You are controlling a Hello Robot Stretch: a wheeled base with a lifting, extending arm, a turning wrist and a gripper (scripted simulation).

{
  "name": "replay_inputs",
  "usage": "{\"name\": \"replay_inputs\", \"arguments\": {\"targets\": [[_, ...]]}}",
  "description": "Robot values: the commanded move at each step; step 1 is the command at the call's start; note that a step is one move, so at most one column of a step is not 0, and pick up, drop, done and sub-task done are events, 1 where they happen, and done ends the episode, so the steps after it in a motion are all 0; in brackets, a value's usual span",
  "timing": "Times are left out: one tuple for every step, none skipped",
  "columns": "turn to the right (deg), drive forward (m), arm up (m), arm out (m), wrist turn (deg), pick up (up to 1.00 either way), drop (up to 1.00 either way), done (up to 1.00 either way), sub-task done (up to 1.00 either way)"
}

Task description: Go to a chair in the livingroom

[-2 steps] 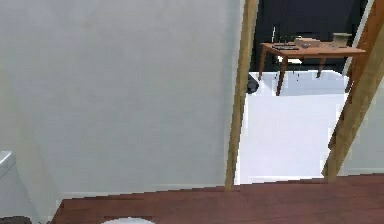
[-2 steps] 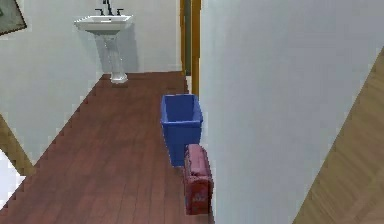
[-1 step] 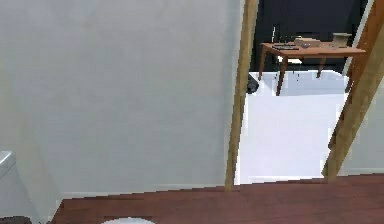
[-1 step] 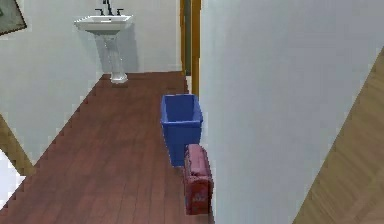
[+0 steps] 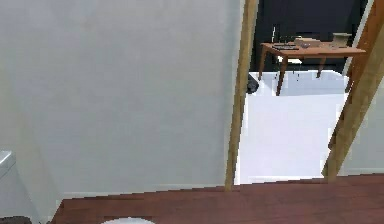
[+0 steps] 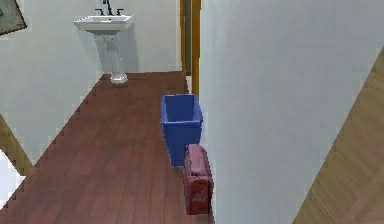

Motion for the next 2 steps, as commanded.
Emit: {"name": "replay_inputs", "arguments": {"targets": [[39.0,0.0,0.0,0.0,0.0,0.0,0.0,0.0,0.0],[0.0,0.2,0.0,0.0,0.0,0.0,0.0,0.0,0.0]]}}
